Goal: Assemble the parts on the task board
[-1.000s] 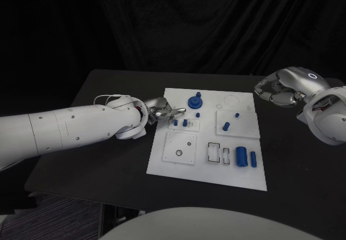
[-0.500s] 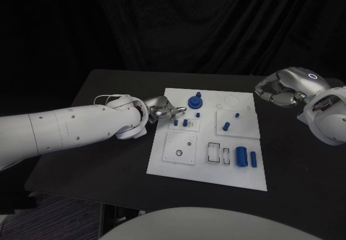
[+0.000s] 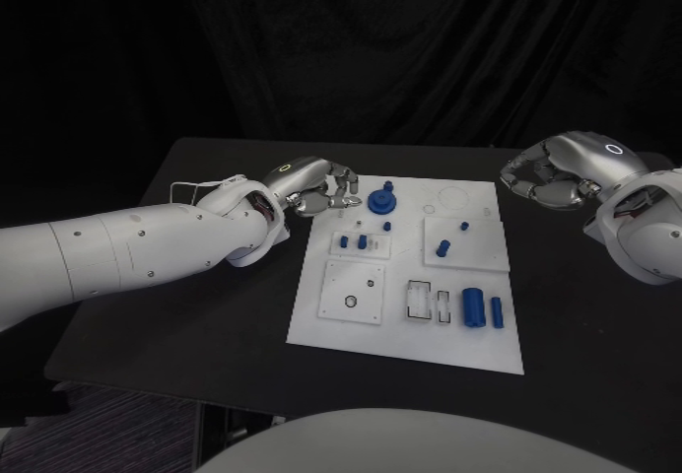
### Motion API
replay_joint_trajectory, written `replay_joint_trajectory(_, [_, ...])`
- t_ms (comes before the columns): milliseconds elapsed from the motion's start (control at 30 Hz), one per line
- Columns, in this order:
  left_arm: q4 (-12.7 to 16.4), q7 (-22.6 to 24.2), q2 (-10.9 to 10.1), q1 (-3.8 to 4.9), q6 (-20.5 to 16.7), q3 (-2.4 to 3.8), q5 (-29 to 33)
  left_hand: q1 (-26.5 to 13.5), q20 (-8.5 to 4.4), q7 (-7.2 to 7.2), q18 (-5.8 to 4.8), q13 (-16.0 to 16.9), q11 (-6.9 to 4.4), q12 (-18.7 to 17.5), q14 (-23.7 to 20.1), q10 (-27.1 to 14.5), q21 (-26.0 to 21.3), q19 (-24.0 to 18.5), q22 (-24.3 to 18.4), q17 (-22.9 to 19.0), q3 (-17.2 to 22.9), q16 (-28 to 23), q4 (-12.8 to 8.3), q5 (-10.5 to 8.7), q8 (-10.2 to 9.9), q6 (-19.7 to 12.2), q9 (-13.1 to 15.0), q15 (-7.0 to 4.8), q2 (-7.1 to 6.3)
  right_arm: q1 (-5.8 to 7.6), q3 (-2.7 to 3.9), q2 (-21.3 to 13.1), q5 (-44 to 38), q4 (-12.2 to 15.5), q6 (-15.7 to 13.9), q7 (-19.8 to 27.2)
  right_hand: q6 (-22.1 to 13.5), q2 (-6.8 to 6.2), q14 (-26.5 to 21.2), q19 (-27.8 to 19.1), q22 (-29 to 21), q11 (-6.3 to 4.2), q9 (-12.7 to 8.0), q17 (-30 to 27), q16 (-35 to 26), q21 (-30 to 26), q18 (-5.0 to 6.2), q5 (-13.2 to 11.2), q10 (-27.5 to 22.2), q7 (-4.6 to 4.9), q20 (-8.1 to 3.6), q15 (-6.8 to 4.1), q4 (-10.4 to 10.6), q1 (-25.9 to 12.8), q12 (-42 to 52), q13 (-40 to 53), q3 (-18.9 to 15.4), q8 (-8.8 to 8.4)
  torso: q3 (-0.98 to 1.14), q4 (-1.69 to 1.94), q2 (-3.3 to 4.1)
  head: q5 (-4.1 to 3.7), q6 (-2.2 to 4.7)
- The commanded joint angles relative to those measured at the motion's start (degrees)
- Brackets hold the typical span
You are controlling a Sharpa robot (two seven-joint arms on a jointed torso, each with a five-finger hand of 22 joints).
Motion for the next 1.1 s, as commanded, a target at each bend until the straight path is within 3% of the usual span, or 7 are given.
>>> replay_joint_trajectory(33, [-1.91, 10.59, 1.73, 0.68, 0.86, 0.05, -3.76, 5.68, 0.38, 0.57, -0.43, -9.16, 0.83, -12.43, 0.58, -6.51, 2.91, 2.06, 8.5, 4.18, 4.55, -0.36, -0.23, -2.3, -5.47, 1.24, -8.8, -0.54, -1.05, -0.14, 0.05, -0.12, -0.04, 0.08, -0.85, -0.59, 0.35, -0.08, 4.86, 4.13, 13.69, -0.36, -0.08, 9.74, -0.26, -0.23, 0.14, 0.33, 6.07, -0.04, -0.25, -0.42, 0.12, 0.15, 0.15, 15.05, 0.27, -0.28, 0.02, 0.03, 0.09, -0.33, 0.0])
replay_joint_trajectory(133, [-4.4, 10.54, 3.86, 1.05, 4.87, 0.06, -6.77, 8.91, 1.15, -0.05, -0.58, -20.41, 1.73, -20.7, 0.78, -5.96, 3.2, 2.77, 8.49, 2.45, 8.95, -1.12, -0.04, -2.71, -10.49, 1.43, -18.51, -0.29, -3.82, -0.14, 0.05, 0.0, 0.84, -0.04, -0.92, -0.29, 0.5, -0.08, 4.87, 4.14, 13.69, -0.36, -0.05, 9.76, -0.25, -0.23, 0.14, 0.32, 6.07, -0.07, -0.26, -0.42, 0.14, 0.05, 0.15, 15.05, 0.29, -0.2, 0.04, -0.01, 0.09, -0.37, 0.0])
replay_joint_trajectory(200, [-6.46, 9.99, 5.72, 1.23, 7.61, 0.06, -10.27, 10.73, 0.01, -1.8, -0.36, -27.39, 0.0, -24.88, 0.7, -6.19, 2.74, 3.05, 8.36, 0.97, 12.49, -1.88, -0.38, -2.76, -10.4, 0.13, -24.89, -1.41, -6.95, -0.14, 0.04, 0.12, 1.27, -0.14, -1.06, -0.03, 0.58, -0.08, 4.87, 4.14, 13.69, -0.36, -0.04, 9.79, -0.24, -0.23, 0.14, 0.31, 6.07, -0.08, -0.26, -0.42, 0.15, 0.0, 0.15, 15.05, 0.29, -0.16, 0.02, 0.0, 0.1, -0.47, 0.0])
replay_joint_trajectory(400, [-9.97, 7.55, 9.62, 1.51, 11.45, 0.07, -20.29, 9.46, -1.0, -9.01, 0.11, -36.0, -1.17, -27.61, -0.68, -6.85, -0.34, 2.33, 7.62, -3.47, 16.74, -4.1, -1.5, -2.12, -10.11, 1.83, -32.97, -2.12, -10.96, -0.22, 0.04, 0.59, 1.76, -0.45, -1.59, 0.66, 0.68, -0.03, 4.88, 4.15, 13.7, -0.3, -0.02, 9.79, -0.24, -0.22, 0.13, 0.38, 6.07, -0.11, -0.25, -0.4, 0.15, -0.04, 0.15, 15.05, 0.35, -0.12, -0.03, -0.31, 0.2, -0.58, 0.0])
replay_joint_trajectory(533, [-11.48, 6.66, 11.6, 1.6, 12.3, 0.08, -24.28, 8.12, -1.39, -10.07, 0.14, -38.69, -1.82, -27.48, -0.65, -6.39, -1.07, 2.57, 7.6, -4.07, 17.84, -4.33, -2.43, -1.41, -10.0, 3.82, -35.95, -2.63, -12.28, -0.42, 0.04, 0.63, 1.86, -0.54, -1.81, 0.91, 0.71, -0.03, 4.88, 4.13, 13.68, -0.26, -0.02, 9.78, -0.24, -0.26, 0.14, 0.6, 6.07, -0.12, -0.24, -0.38, 0.08, -0.02, 0.15, 15.05, 0.45, -0.11, -0.12, -0.33, 0.32, -0.62, 0.0])
replay_joint_trajectory(700, [-12.7, 6.02, 13.29, 1.67, 13.85, 0.08, -26.28, 6.91, -1.49, -9.51, 0.17, -39.97, -1.69, -26.74, -0.73, -5.73, -1.72, 2.59, 7.6, -4.34, 18.37, -4.36, -3.19, -1.21, -9.59, 6.12, -37.5, -2.57, -13.6, -0.55, 0.04, 0.84, 1.91, -0.64, -1.91, 1.01, 0.7, -0.04, 4.88, 4.13, 13.69, -0.25, -0.02, 9.8, -0.23, -0.25, 0.14, 0.72, 6.07, -0.1, -0.24, -0.36, 0.06, -0.03, 0.15, 15.05, 0.49, -0.12, -0.04, -0.46, 0.33, -0.45, 0.0])
replay_joint_trajectory(1100, [-14.41, 4.73, 15.81, 1.68, 14.9, 0.08, -28.81, 5.34, -1.47, -8.77, 0.1, -39.88, -1.59, -23.69, -0.52, -3.66, -1.97, 3.07, 7.82, -4.08, 19.9, -3.95, -4.09, -1.15, -8.95, 10.02, -39.45, -2.49, -14.09, -0.65, 0.05, 1.0, 1.92, -0.62, -2.02, 0.8, 0.71, -0.03, 4.87, 4.13, 13.68, -0.24, -0.02, 9.75, -0.25, -0.26, 0.14, 0.8, 6.07, -0.09, -0.23, -0.36, 0.05, -0.05, 0.15, 15.05, 0.52, -0.12, -0.04, -0.51, 0.34, -0.62, 0.0])
